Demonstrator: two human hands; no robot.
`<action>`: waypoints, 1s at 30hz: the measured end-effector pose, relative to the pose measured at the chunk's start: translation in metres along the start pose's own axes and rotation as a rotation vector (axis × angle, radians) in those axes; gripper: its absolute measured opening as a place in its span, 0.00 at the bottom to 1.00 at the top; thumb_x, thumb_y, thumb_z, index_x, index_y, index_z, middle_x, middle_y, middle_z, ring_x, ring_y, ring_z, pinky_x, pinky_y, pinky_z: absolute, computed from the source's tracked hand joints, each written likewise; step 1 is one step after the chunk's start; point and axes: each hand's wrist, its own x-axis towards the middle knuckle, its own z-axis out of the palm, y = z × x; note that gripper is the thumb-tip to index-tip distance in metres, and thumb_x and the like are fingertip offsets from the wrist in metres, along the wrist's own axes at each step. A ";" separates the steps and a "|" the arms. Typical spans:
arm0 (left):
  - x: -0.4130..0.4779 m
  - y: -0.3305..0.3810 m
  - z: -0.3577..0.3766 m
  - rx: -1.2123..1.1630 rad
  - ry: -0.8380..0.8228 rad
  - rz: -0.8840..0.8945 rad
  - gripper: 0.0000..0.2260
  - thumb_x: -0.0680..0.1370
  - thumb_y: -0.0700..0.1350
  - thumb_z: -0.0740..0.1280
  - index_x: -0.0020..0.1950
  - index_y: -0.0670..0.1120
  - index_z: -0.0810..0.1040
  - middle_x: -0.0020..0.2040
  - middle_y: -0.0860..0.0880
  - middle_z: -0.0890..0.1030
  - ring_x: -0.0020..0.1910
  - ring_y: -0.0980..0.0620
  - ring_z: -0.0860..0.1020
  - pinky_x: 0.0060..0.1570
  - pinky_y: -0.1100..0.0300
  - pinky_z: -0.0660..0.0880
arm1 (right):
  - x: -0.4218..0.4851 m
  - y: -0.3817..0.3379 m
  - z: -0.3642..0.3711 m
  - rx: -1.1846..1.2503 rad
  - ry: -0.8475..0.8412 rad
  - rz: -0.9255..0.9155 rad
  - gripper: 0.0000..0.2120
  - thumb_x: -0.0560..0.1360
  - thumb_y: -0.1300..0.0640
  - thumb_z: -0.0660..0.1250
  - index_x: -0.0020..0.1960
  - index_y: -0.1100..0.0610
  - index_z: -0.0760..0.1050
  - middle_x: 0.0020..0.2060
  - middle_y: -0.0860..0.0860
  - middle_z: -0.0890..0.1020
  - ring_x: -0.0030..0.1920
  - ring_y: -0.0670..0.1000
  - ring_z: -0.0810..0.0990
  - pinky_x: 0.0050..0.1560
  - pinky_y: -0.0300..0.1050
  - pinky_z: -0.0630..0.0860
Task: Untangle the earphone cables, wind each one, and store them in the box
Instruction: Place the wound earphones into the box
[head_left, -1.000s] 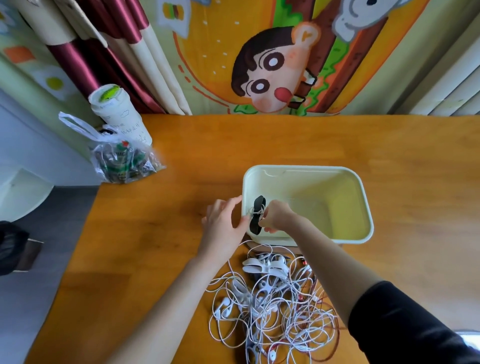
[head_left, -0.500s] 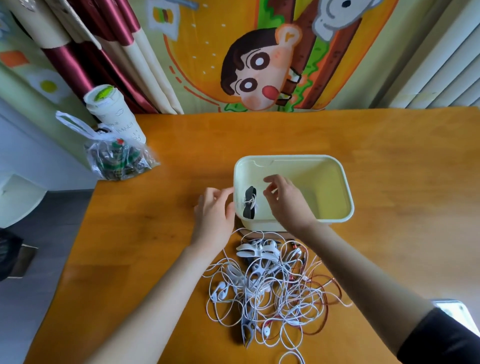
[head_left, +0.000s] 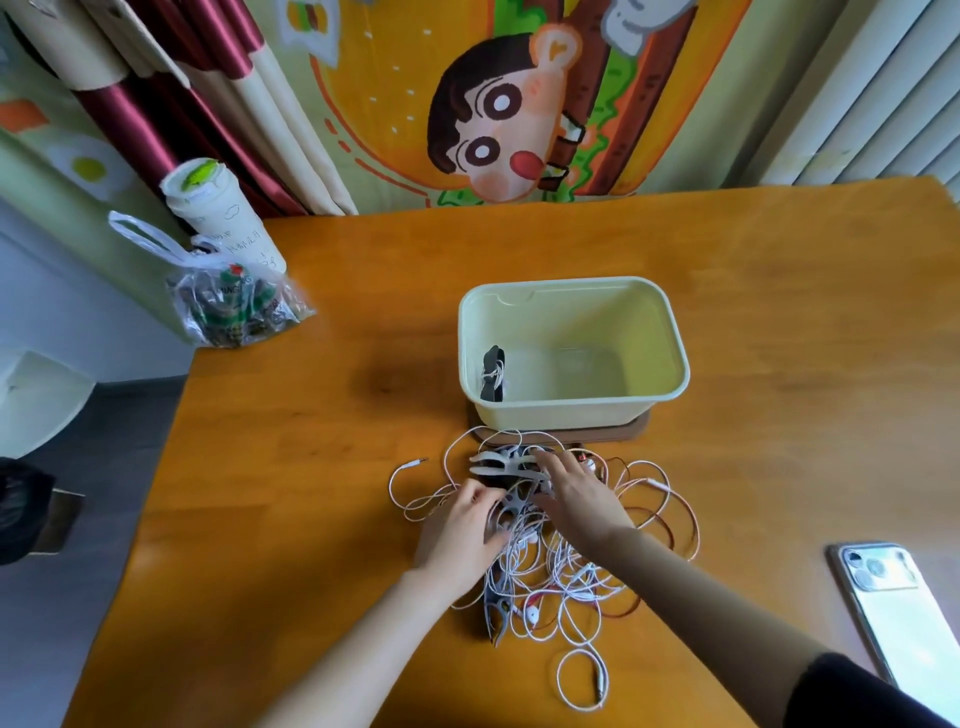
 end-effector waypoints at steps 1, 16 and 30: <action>-0.001 0.002 0.000 -0.006 -0.008 -0.005 0.21 0.79 0.51 0.64 0.71 0.53 0.66 0.65 0.55 0.67 0.44 0.58 0.73 0.30 0.71 0.65 | 0.002 -0.001 -0.001 -0.009 0.004 0.008 0.24 0.81 0.52 0.57 0.74 0.54 0.57 0.68 0.53 0.65 0.63 0.55 0.72 0.60 0.47 0.74; -0.006 0.015 -0.002 -0.091 0.128 -0.135 0.16 0.81 0.52 0.58 0.69 0.53 0.71 0.68 0.55 0.67 0.67 0.51 0.65 0.69 0.48 0.62 | -0.011 -0.003 -0.020 0.274 0.259 0.064 0.10 0.80 0.52 0.60 0.51 0.58 0.75 0.45 0.53 0.80 0.41 0.52 0.78 0.43 0.51 0.78; -0.021 0.014 -0.022 -0.821 0.315 -0.246 0.12 0.77 0.41 0.68 0.59 0.48 0.74 0.44 0.53 0.78 0.41 0.55 0.79 0.38 0.66 0.76 | -0.068 -0.016 -0.007 0.013 0.099 -0.165 0.20 0.81 0.48 0.53 0.71 0.53 0.62 0.67 0.48 0.68 0.65 0.46 0.69 0.60 0.35 0.68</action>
